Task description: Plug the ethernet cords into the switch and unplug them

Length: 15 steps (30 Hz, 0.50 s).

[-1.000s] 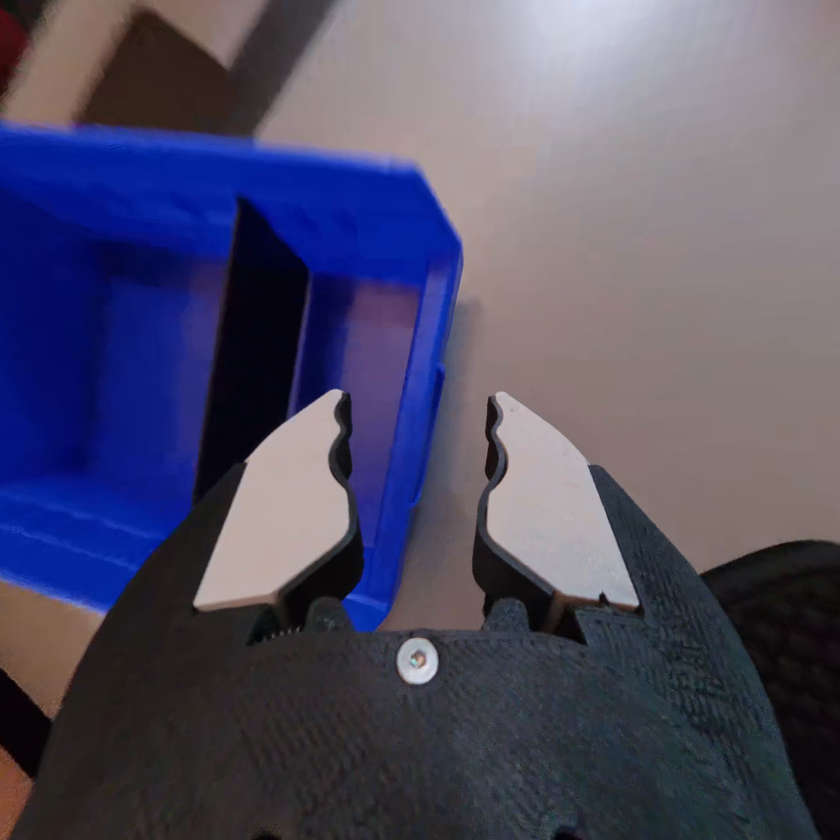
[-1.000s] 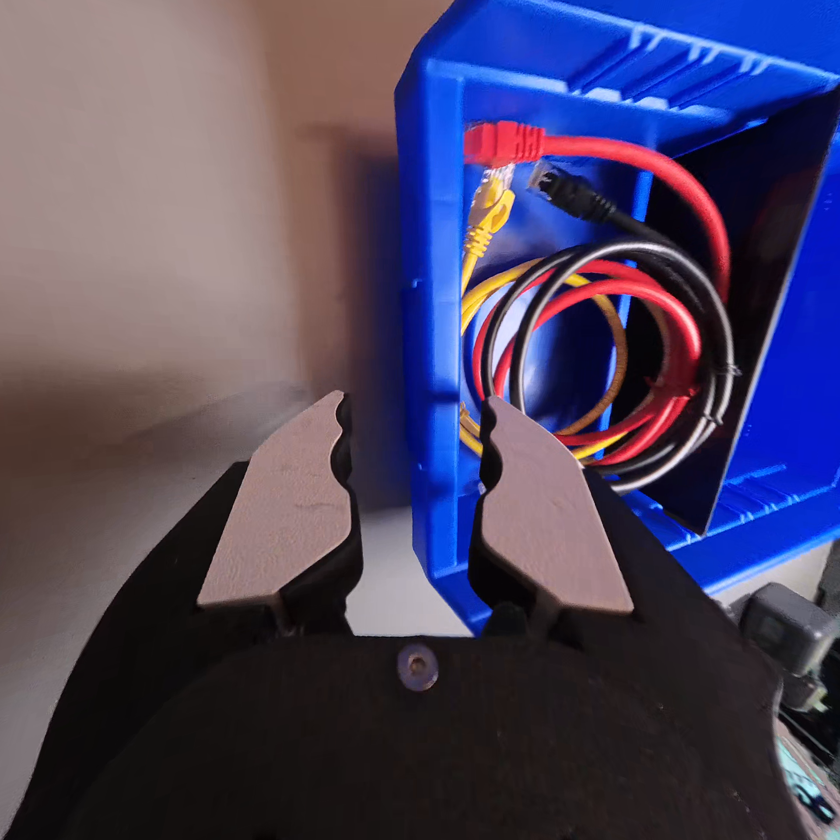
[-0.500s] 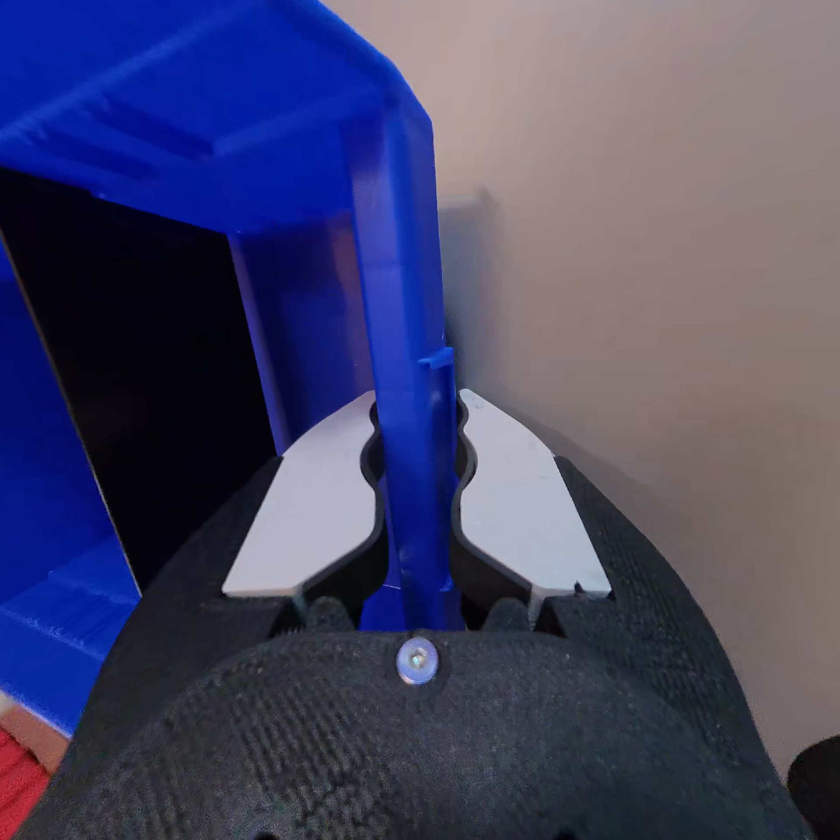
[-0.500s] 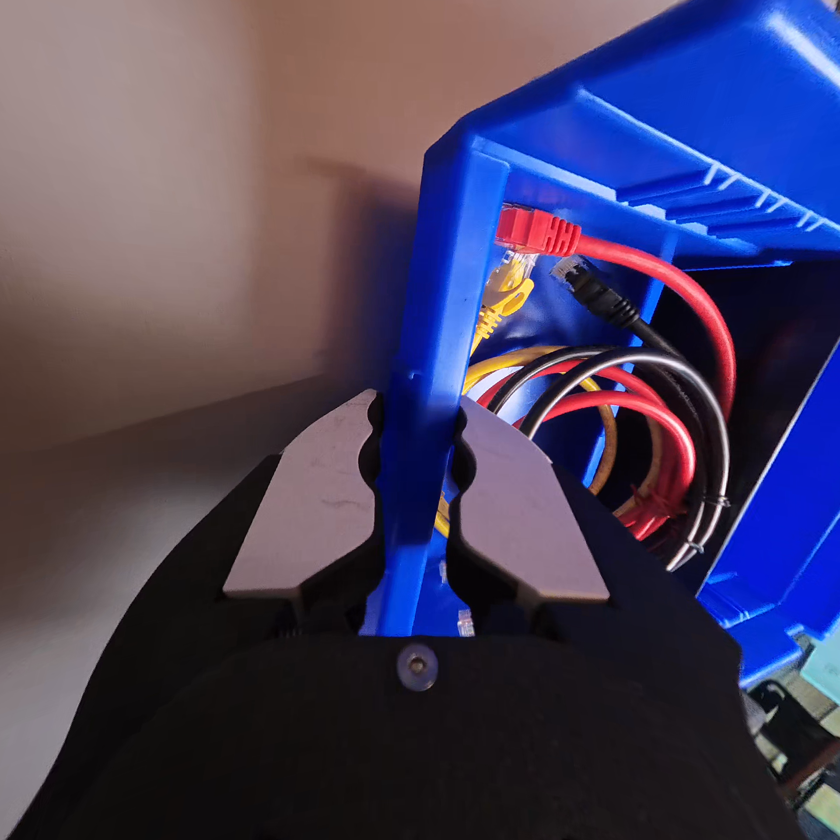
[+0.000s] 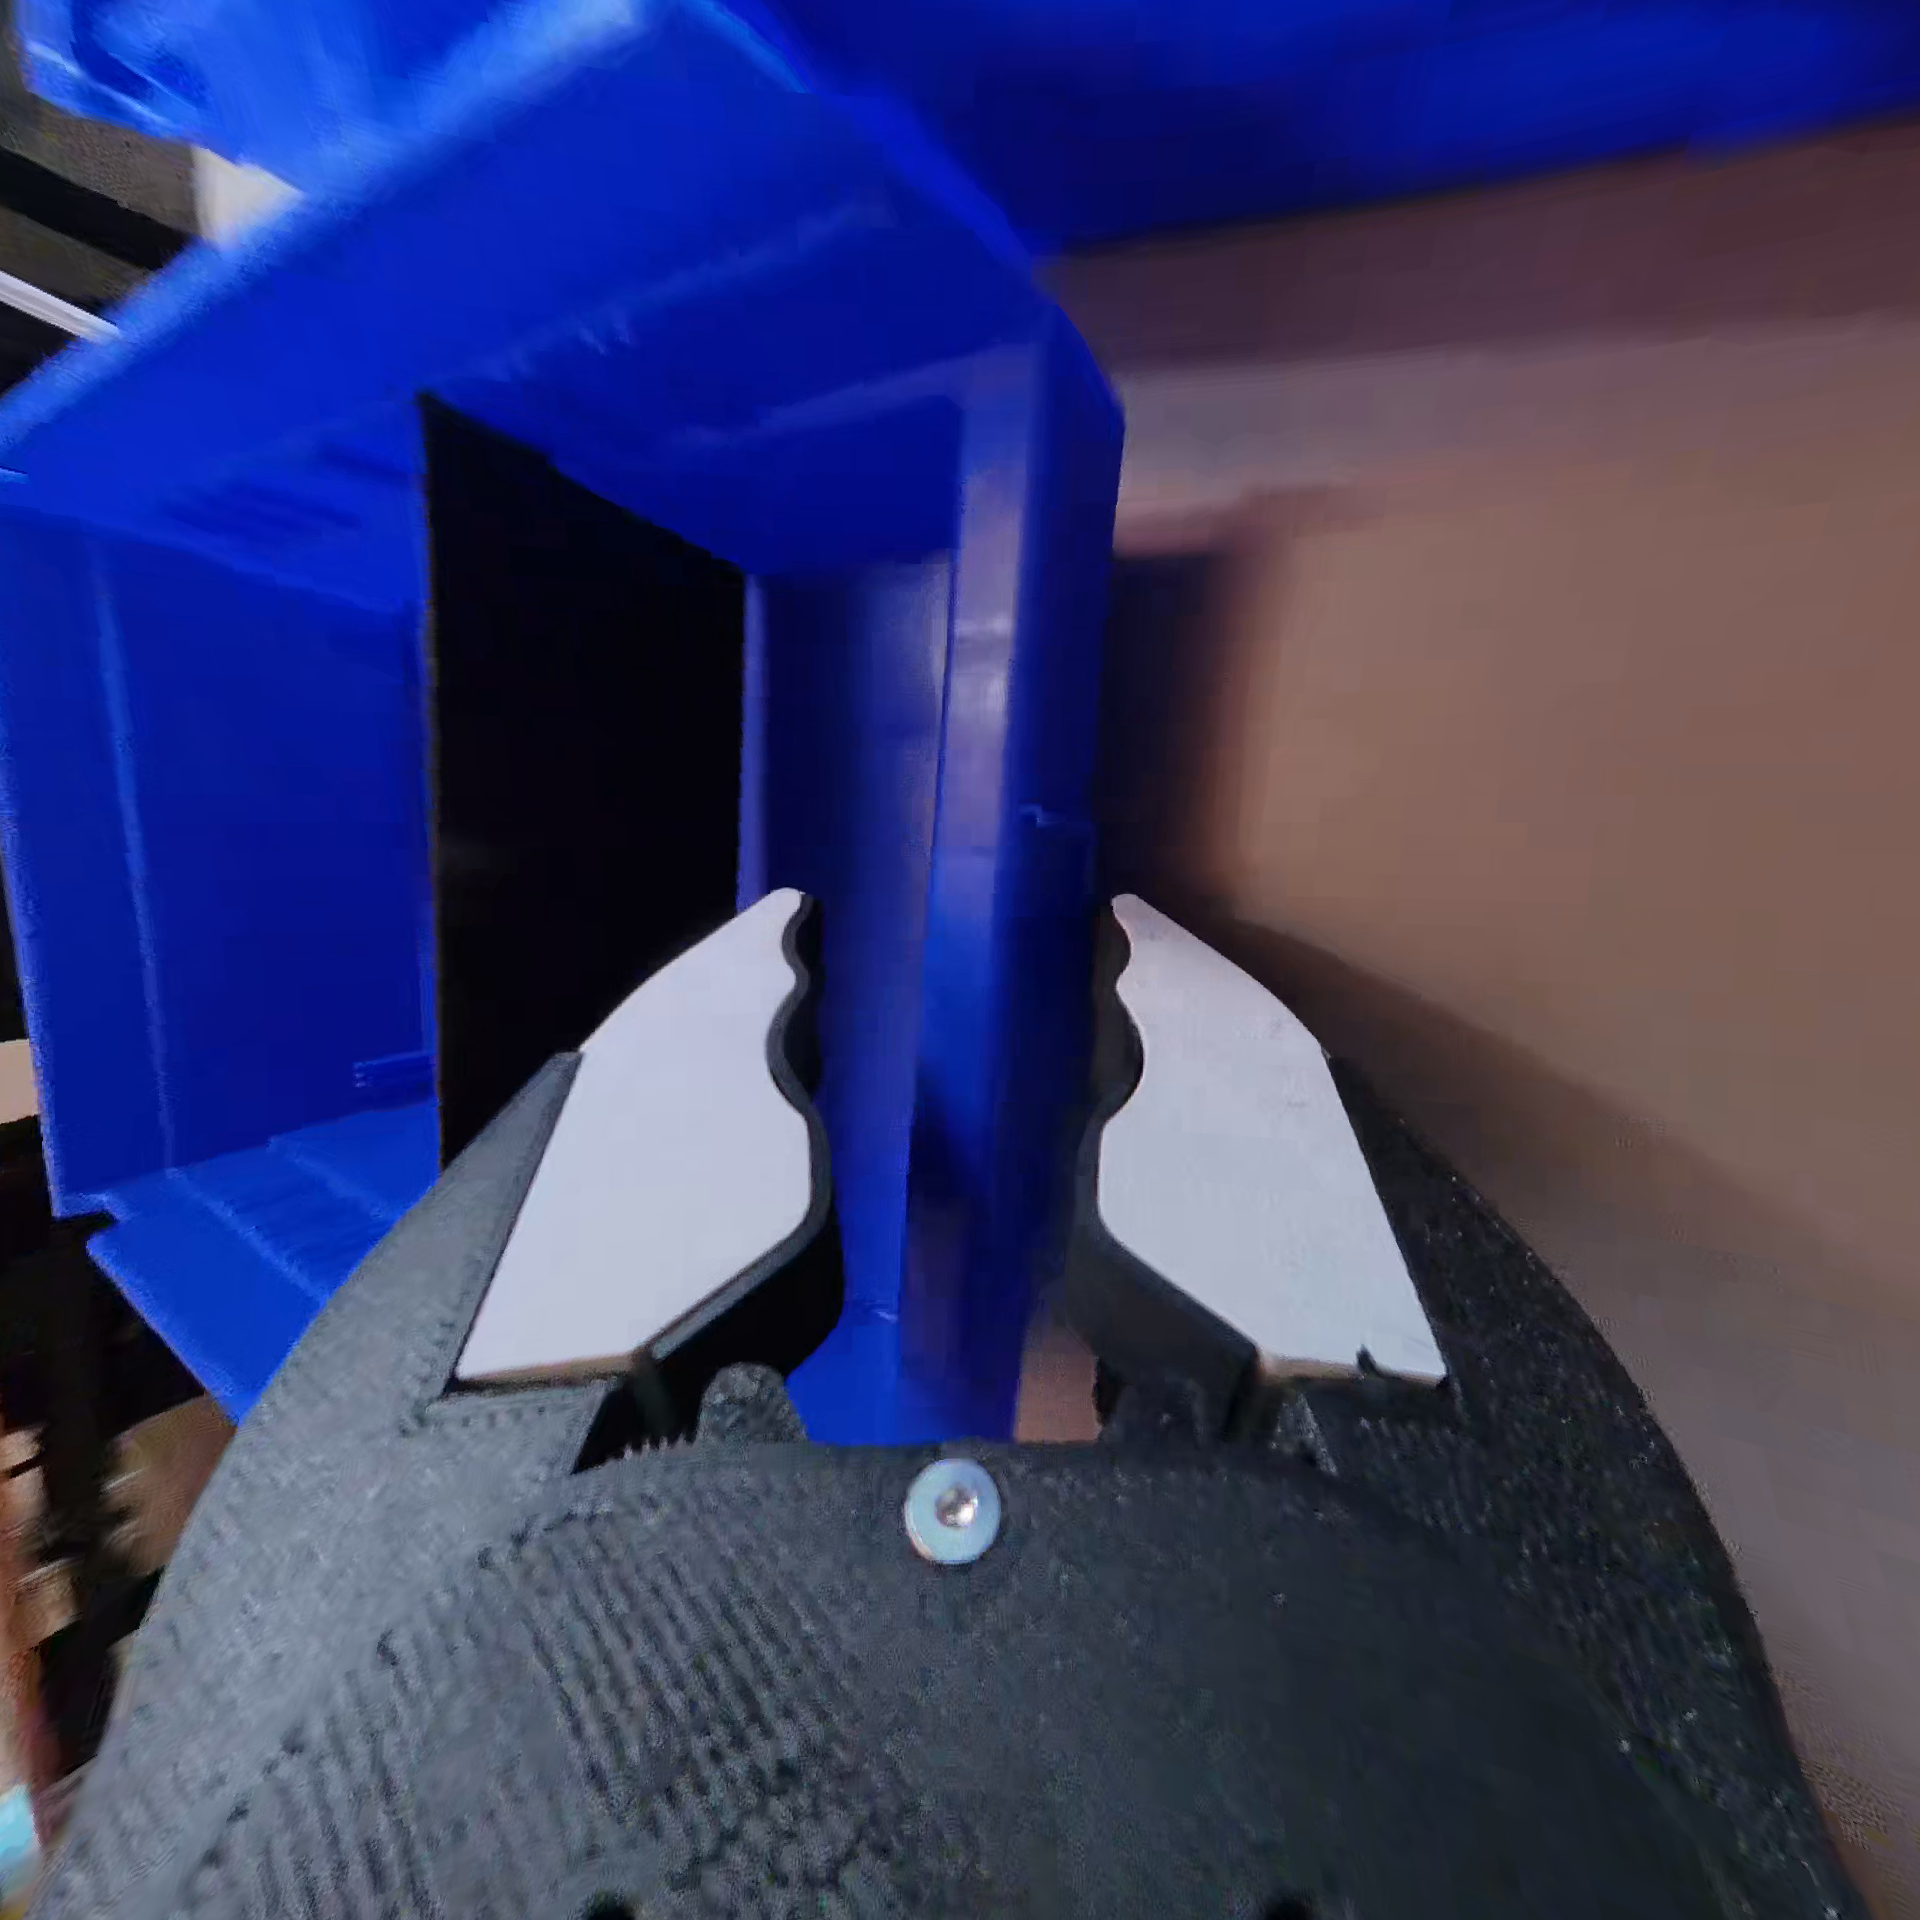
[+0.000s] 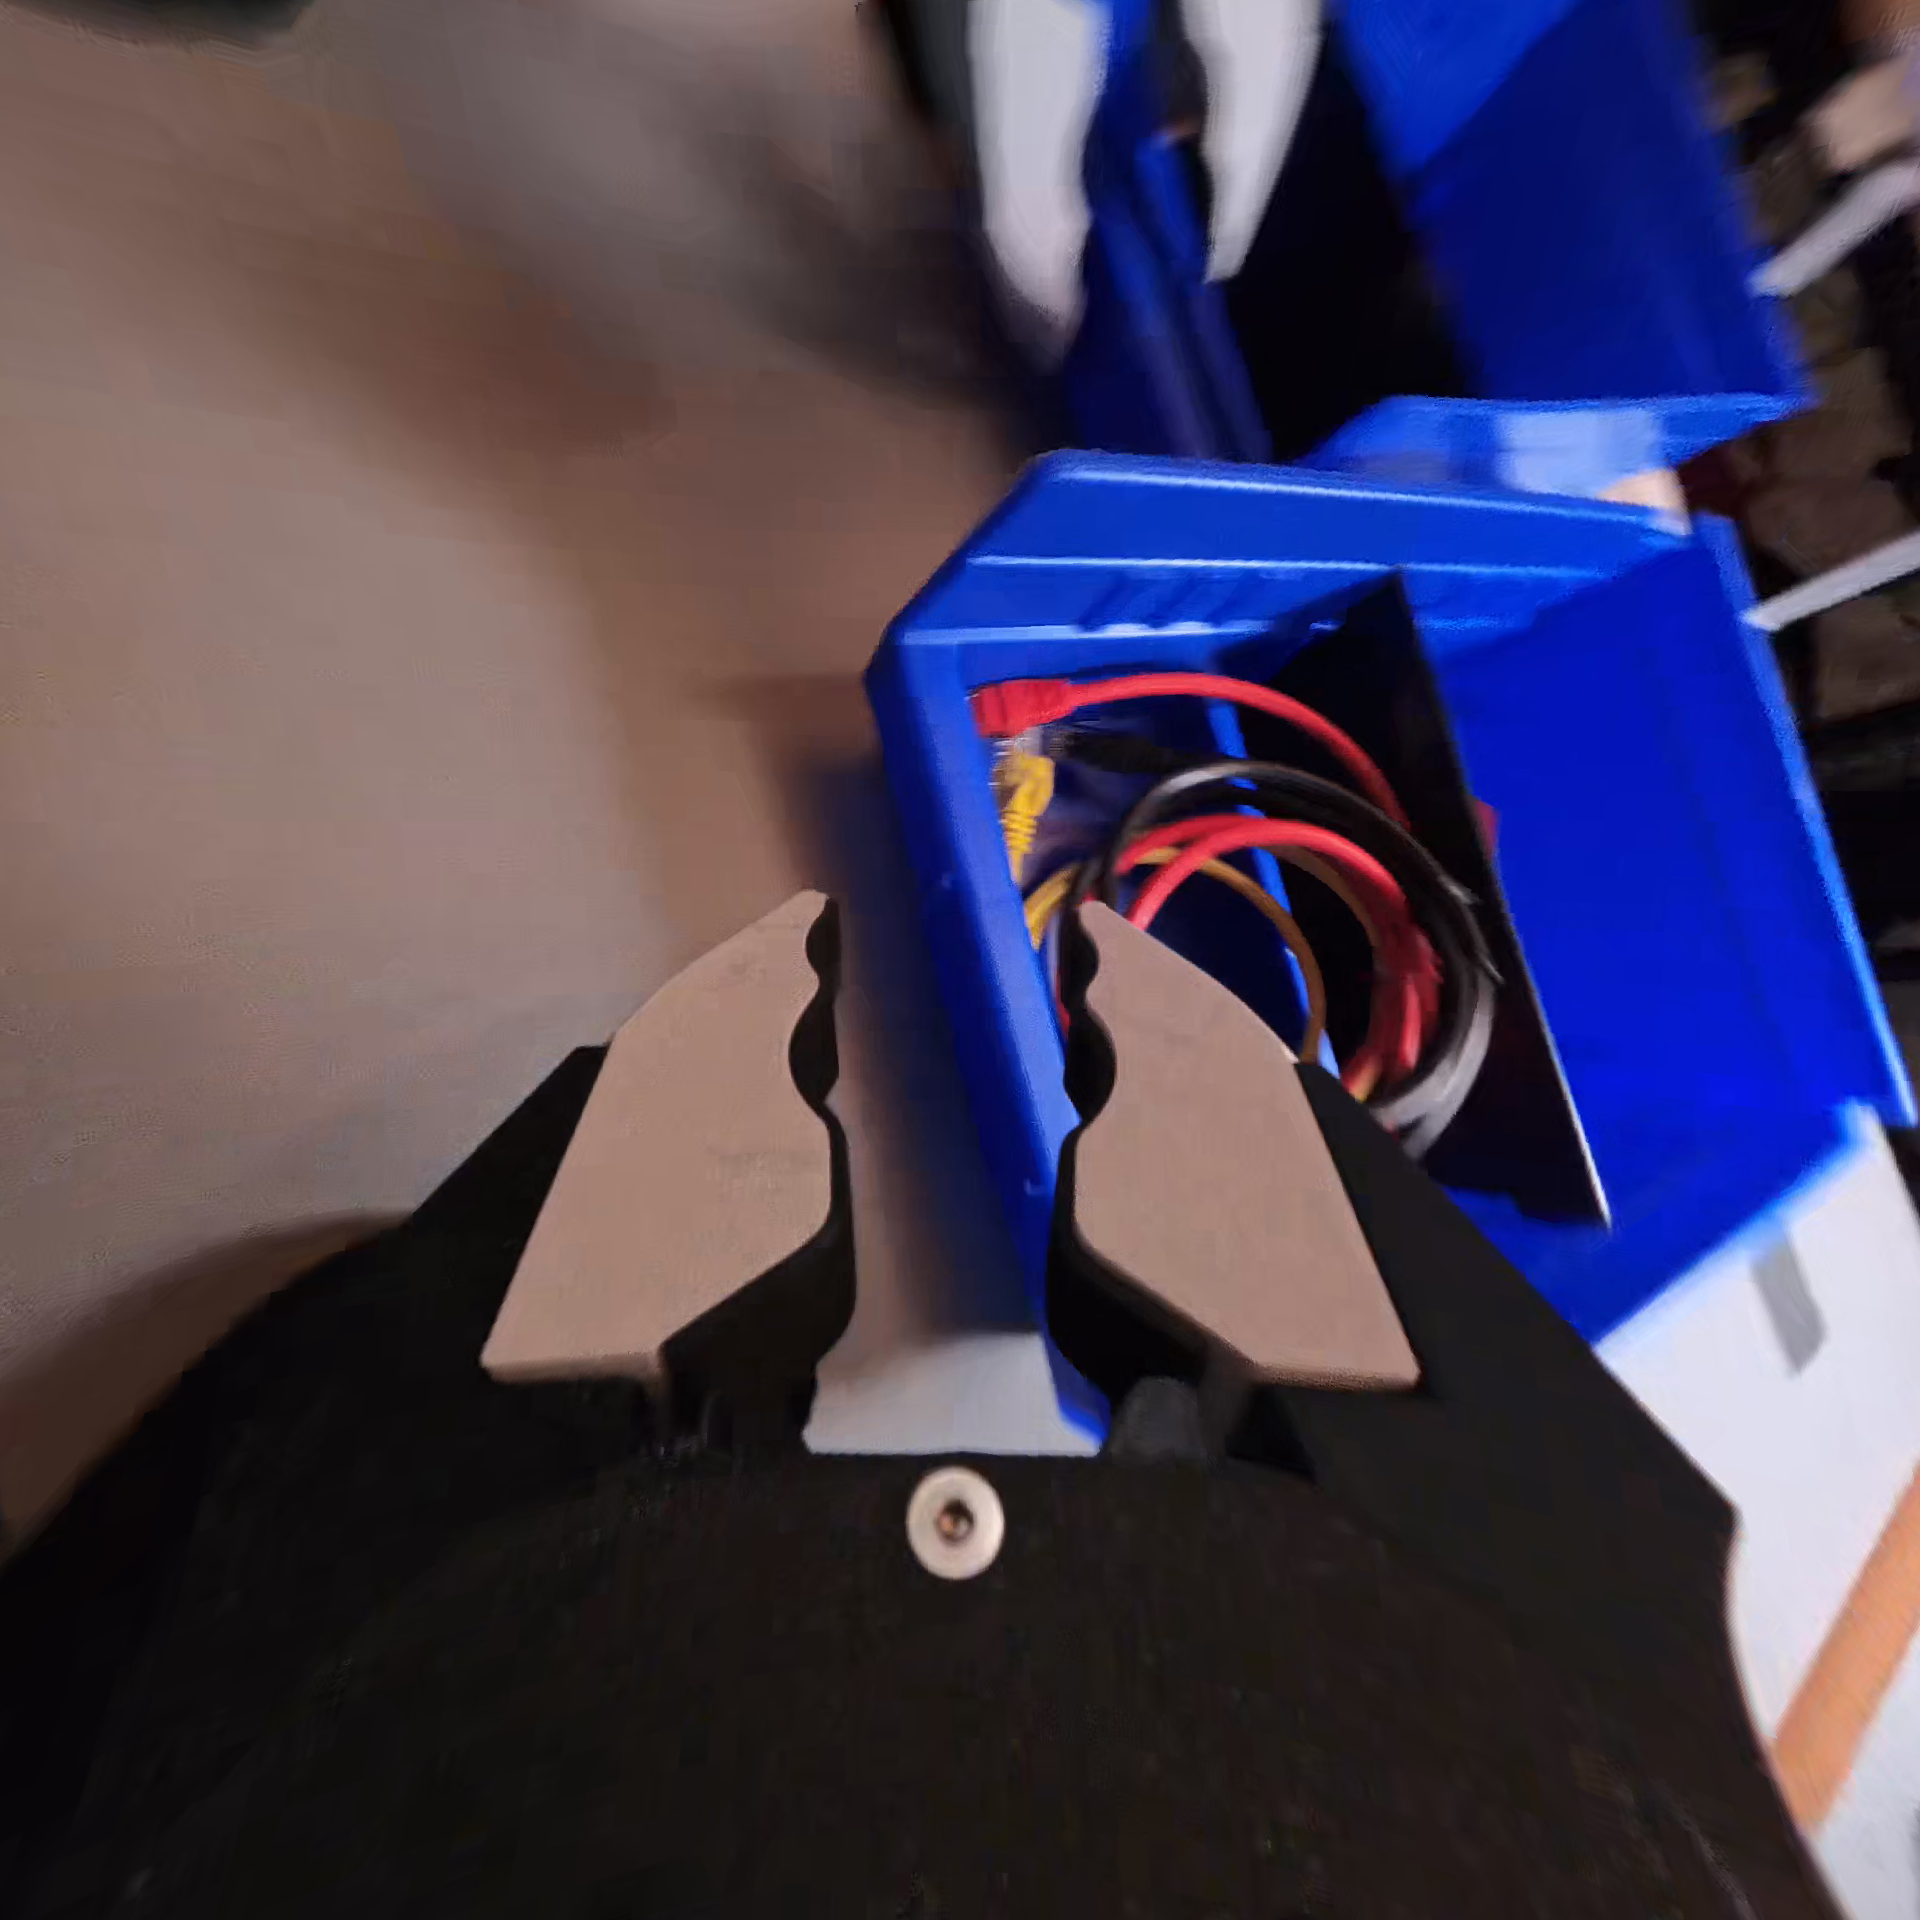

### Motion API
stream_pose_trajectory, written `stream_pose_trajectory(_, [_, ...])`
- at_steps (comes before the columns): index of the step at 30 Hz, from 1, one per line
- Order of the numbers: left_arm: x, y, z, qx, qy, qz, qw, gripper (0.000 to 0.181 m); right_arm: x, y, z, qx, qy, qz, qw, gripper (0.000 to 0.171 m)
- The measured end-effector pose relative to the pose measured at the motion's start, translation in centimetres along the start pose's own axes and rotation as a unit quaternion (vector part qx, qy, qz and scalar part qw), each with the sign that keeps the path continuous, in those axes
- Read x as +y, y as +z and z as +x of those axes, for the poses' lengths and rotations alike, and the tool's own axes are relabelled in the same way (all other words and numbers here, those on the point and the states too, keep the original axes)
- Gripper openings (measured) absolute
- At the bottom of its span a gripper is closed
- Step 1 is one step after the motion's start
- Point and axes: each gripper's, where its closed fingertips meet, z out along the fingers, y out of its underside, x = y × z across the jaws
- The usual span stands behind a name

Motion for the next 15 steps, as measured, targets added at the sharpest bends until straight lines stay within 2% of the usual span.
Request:
stream_pose_trajectory(3, [-2.8, -2.9, 2.3, 0.03, -0.114, 0.115, 0.986, 0.051, 2.3, -4.9, 3.8, 0.123, 0.149, 0.069, 0.979, 0.044])
stream_pose_trajectory(5, [-5.5, -4.4, 5.1, 0.095, -0.213, 0.192, 0.953, 0.054, 5.8, -7.5, 6.4, 0.214, 0.259, 0.106, 0.936, 0.047])
stream_pose_trajectory(7, [-8.3, -5.1, 7.3, 0.133, -0.298, 0.249, 0.912, 0.056, 9.2, -8.1, 7.6, 0.277, 0.324, 0.111, 0.898, 0.053])
stream_pose_trajectory(9, [-10.5, -4.7, 8.4, 0.124, -0.358, 0.275, 0.884, 0.058, 10.8, -6.4, 7.8, 0.277, 0.361, 0.107, 0.884, 0.057])
stream_pose_trajectory(11, [-12.3, -3.8, 8.4, 0.093, -0.394, 0.289, 0.868, 0.061, 11.0, -3.9, 7.9, 0.243, 0.393, 0.1, 0.881, 0.058])
stream_pose_trajectory(13, [-13.0, -2.6, 7.5, 0.04, -0.41, 0.279, 0.867, 0.058, 11.1, -2.3, 8.5, 0.228, 0.414, 0.094, 0.876, 0.052])
stream_pose_trajectory(15, [-13.3, -1.5, 7.1, 0.015, -0.423, 0.266, 0.866, 0.053, 11.2, -1.3, 9.1, 0.226, 0.43, 0.1, 0.868, 0.04])
